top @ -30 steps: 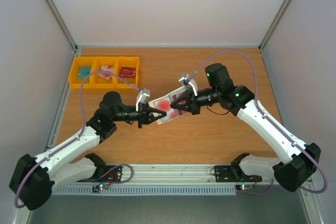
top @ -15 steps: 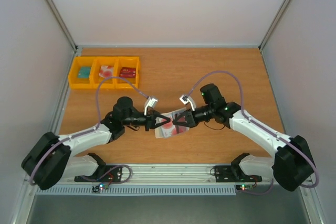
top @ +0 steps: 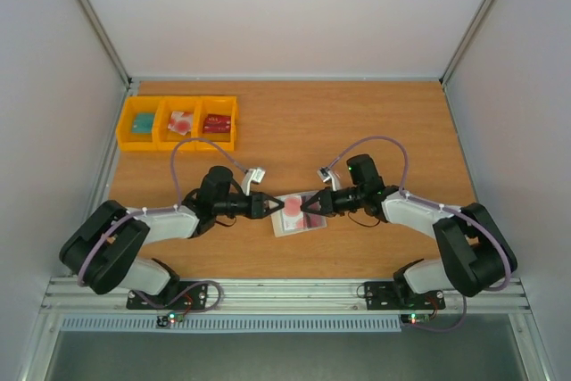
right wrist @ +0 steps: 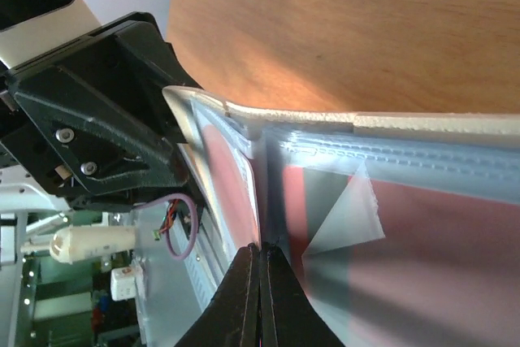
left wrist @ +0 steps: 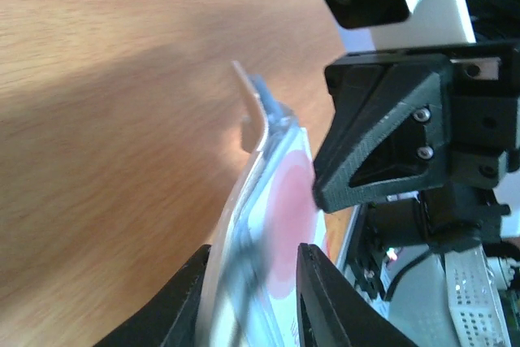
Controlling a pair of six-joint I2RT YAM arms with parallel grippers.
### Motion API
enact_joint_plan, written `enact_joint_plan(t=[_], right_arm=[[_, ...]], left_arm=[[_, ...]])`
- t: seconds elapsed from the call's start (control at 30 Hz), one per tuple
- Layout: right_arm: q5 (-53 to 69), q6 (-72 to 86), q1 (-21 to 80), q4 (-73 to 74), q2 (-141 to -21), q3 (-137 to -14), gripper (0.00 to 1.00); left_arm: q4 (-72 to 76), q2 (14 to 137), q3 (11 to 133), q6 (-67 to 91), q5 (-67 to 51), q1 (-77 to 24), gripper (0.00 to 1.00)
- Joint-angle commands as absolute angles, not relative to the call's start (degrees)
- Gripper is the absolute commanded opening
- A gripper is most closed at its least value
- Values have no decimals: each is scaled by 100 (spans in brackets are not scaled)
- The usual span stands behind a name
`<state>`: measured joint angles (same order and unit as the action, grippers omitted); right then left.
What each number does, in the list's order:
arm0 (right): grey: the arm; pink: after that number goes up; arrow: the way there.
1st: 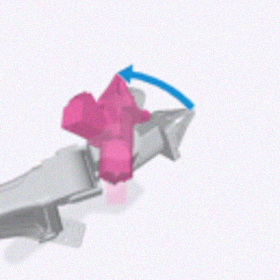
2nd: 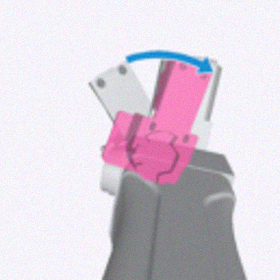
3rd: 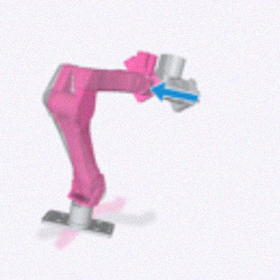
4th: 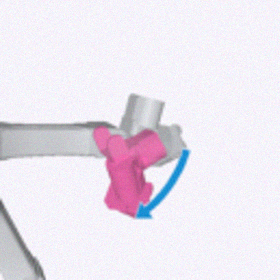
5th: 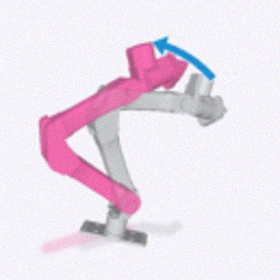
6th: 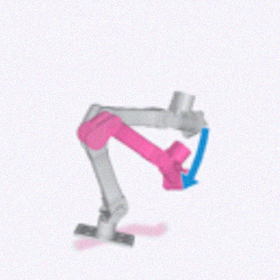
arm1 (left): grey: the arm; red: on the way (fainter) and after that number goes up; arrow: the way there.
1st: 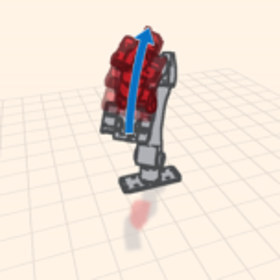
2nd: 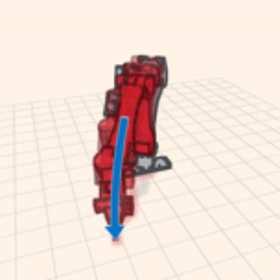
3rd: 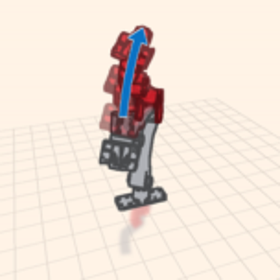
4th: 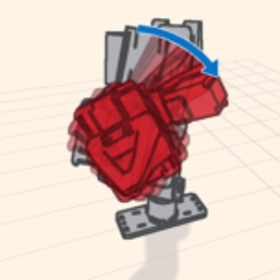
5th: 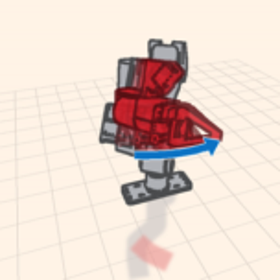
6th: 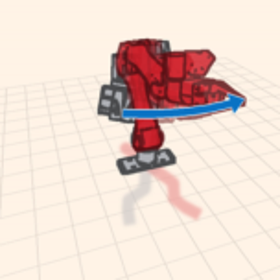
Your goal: Take the credit cards out of the card holder
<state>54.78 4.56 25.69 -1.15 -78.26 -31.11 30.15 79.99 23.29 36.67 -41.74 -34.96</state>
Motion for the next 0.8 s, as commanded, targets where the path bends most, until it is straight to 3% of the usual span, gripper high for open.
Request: enact_joint_plan(t=[0.0, 0.23, 0.57, 0.77], right_arm=[[5466, 808, 2490, -727, -8147, -3061, 1], [5644, 893, 2351, -896, -8143, -3069, 1], [5893, 523, 2026, -618, -8068, -2936, 1], [6367, 127, 2004, -167, -8114, -3085, 1]], left_arm=[[3216, 8231, 2489, 3779, -4180, -3366, 25], [3461, 8390, 2540, 3746, -4501, -3371, 0], [2914, 8462, 2693, 3713, -4100, -3363, 0], [3125, 8631, 2808, 3601, -4447, -3469, 0]])
